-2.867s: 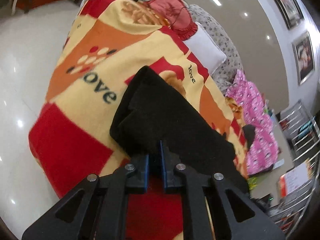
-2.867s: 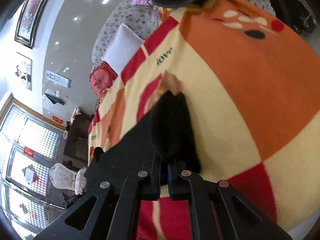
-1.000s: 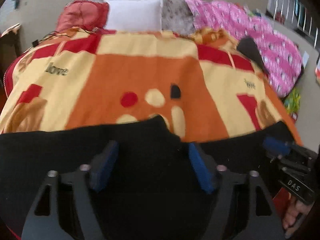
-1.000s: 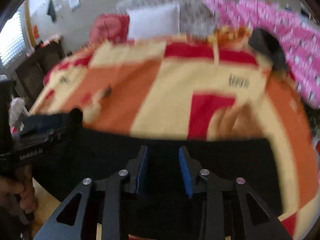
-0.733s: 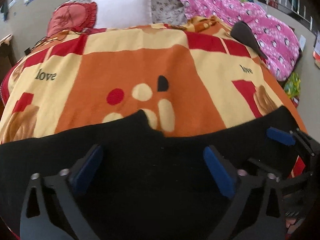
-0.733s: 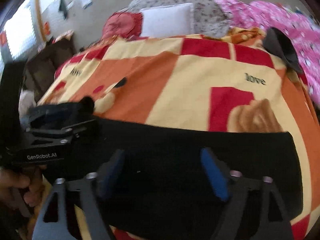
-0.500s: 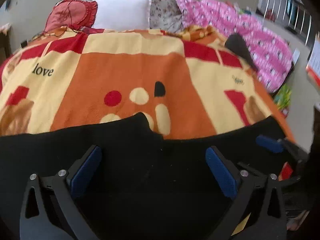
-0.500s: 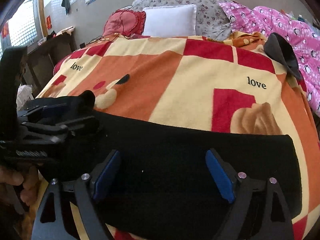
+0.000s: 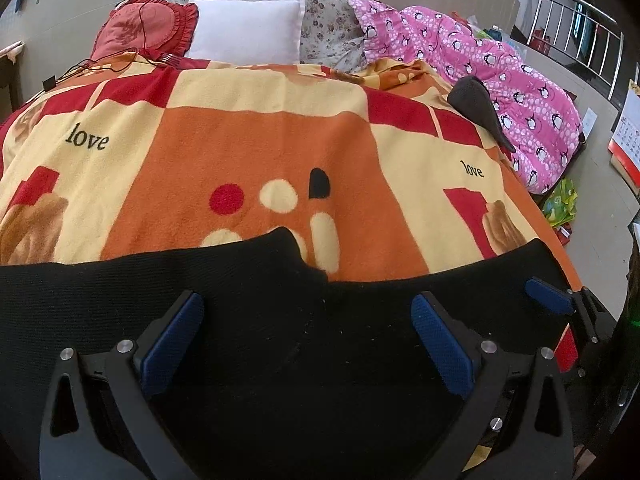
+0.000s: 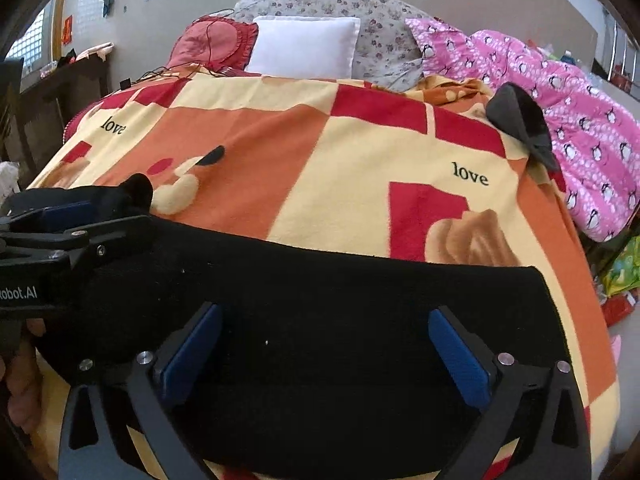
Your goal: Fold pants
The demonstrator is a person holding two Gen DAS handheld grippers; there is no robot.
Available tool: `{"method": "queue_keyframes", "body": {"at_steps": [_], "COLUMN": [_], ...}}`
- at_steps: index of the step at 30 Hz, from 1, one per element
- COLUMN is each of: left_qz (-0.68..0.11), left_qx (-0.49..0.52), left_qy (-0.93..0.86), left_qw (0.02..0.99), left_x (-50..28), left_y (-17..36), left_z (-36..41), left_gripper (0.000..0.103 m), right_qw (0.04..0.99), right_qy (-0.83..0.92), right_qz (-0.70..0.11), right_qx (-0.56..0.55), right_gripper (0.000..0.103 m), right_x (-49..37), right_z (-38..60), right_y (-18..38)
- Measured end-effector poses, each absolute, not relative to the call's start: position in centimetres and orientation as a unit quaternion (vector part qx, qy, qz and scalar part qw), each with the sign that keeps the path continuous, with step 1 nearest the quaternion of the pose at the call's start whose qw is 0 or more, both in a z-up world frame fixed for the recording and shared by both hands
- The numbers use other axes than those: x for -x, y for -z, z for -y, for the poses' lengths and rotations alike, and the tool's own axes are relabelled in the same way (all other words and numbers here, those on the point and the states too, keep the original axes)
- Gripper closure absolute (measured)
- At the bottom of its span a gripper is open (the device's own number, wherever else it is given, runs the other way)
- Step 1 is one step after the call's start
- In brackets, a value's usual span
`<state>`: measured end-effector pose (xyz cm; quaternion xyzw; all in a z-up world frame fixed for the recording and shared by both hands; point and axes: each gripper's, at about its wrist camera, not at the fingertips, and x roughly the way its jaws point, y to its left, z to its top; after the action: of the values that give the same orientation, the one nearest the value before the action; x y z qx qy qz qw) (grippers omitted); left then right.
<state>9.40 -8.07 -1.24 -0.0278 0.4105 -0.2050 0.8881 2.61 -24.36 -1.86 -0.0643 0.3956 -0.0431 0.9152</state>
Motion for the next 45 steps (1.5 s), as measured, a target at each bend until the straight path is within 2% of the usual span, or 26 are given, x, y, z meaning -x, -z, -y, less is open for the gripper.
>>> {"method": "queue_keyframes", "body": {"at_steps": [31, 33, 36, 37, 38, 42, 45], "left_qz": [-0.398, -0.377, -0.33, -0.324, -0.322, -0.329, -0.313], "left_qx": [0.03, 0.042, 0.072, 0.079, 0.086, 0.107, 0.116], "left_qy": [0.196, 0.189, 0.185, 0.19, 0.191, 0.152, 0.138], "left_qw": [0.896, 0.906, 0.923, 0.924, 0.923, 0.926, 0.932], "left_x": [-8.9, -8.2, -5.4, -4.7, -3.8, -1.5, -0.8], "left_y": [0.9, 0.1, -1.8, -2.1, -2.2, -1.5, -1.0], "left_z": [7.7, 6.9, 4.5, 4.0, 3.3, 1.2, 0.9], "left_gripper": [0.0, 0.0, 0.0, 0.0, 0.0, 0.0, 0.0], "right_qw": [0.919, 0.933, 0.954, 0.958, 0.959, 0.926, 0.869], "right_qy": [0.046, 0.025, 0.0, -0.005, -0.01, 0.009, 0.015], "right_qz": [-0.386, -0.357, -0.299, -0.281, -0.269, -0.297, -0.338], "right_qx": [0.069, 0.04, -0.025, -0.055, -0.09, -0.232, -0.361], "right_gripper": [0.003, 0.012, 0.008, 0.001, 0.0, 0.001, 0.001], "right_x": [-2.5, -1.4, 1.5, 2.7, 3.8, 6.1, 7.2], "right_z": [24.3, 25.3, 28.5, 30.4, 32.7, 41.0, 46.2], "right_y": [1.7, -0.1, -3.7, -4.8, -5.6, -5.7, -3.1]}}
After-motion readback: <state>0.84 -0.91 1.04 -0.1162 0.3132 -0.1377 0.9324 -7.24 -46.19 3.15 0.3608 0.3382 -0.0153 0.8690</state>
